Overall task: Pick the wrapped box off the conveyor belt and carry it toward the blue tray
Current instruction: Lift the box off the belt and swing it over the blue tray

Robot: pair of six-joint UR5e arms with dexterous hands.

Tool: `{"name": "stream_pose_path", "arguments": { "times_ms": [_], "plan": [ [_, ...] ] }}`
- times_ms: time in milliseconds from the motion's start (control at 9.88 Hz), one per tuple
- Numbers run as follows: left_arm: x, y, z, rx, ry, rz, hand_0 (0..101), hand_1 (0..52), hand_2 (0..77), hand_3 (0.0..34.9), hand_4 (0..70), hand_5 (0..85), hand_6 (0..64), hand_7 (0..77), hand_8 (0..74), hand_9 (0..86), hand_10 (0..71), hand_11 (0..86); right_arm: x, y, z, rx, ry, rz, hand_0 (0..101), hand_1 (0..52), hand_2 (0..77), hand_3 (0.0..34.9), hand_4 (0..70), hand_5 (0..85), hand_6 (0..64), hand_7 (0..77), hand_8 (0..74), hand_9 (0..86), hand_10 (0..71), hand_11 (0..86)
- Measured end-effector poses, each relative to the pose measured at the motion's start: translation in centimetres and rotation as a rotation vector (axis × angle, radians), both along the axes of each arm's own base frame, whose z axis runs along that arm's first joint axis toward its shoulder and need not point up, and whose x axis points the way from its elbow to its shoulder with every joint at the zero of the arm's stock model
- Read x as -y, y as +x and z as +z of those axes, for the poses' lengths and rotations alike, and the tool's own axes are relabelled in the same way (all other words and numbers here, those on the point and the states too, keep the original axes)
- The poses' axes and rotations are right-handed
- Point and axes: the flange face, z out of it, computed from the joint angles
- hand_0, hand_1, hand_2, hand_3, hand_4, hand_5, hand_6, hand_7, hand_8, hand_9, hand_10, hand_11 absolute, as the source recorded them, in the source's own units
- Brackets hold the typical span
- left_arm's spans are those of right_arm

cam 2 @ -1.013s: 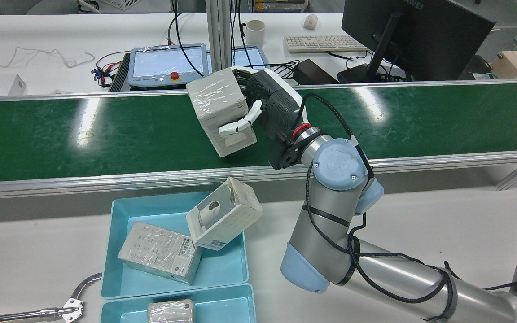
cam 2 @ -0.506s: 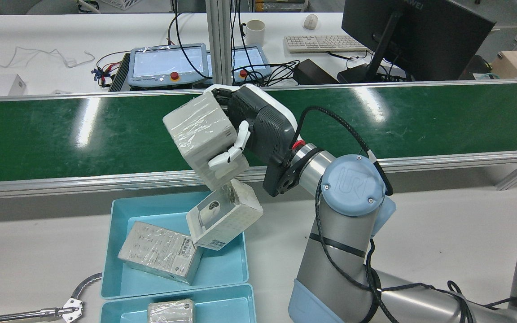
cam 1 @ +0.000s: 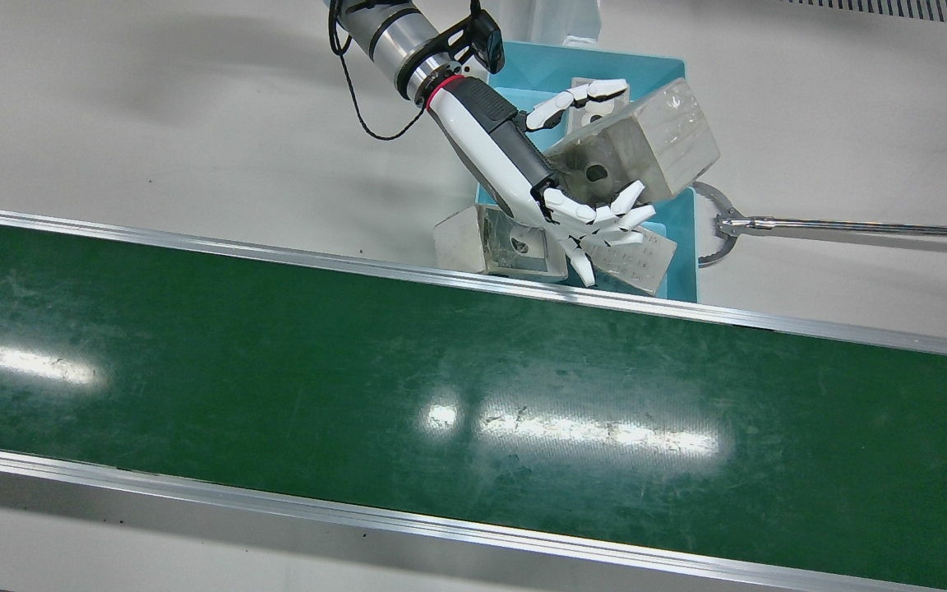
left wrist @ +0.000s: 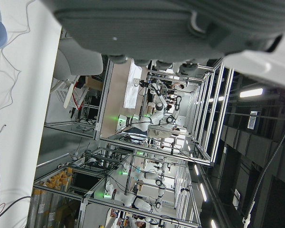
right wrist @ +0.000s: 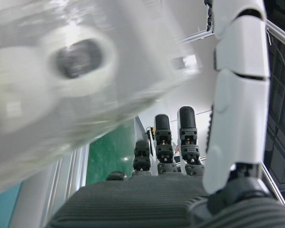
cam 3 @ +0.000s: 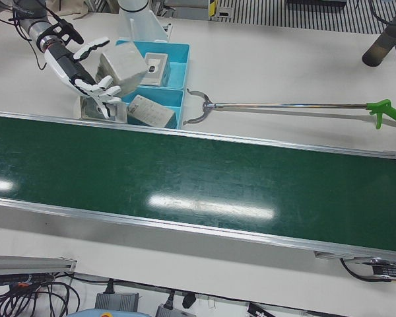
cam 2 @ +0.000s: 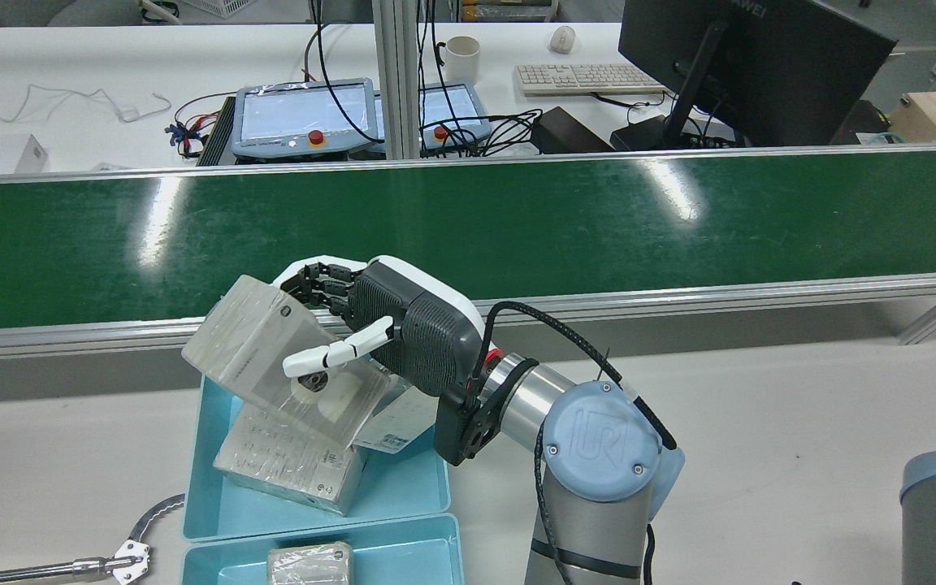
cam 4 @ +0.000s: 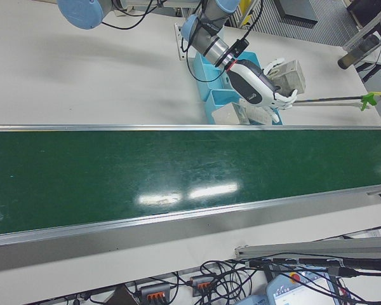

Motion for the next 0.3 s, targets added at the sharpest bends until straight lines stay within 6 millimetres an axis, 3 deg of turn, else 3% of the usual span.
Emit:
{"name": "stream_pose_path", "arguments": {
  "times_ms": [101, 304],
  "plan": [
    [0.00, 0.00, 0.00, 0.000, 0.000, 0.000, 0, 0.0, 0.5, 0.0, 0.0, 1.1, 0.5, 0.0, 0.5, 0.0, 0.5, 0.5, -0.56, -0.50, -0.09, -0.001, 0.004, -0.016, 49, 18.5, 8.7, 3.1, 18.0, 21.3, 3.3, 11.4, 0.0, 7.6, 0.0, 1.1],
    [0.00, 0.00, 0.00, 0.000, 0.000, 0.000, 0, 0.0, 0.5, 0.0, 0.0, 1.1, 0.5, 0.0, 0.5, 0.5, 0.5, 0.5, -1.06, -0.87, -0.34, 0.001, 0.010, -0.032, 49, 18.5, 8.7, 3.1, 18.0, 21.3, 3.3, 11.4, 0.0, 7.6, 0.0, 1.1]
  ]
}}
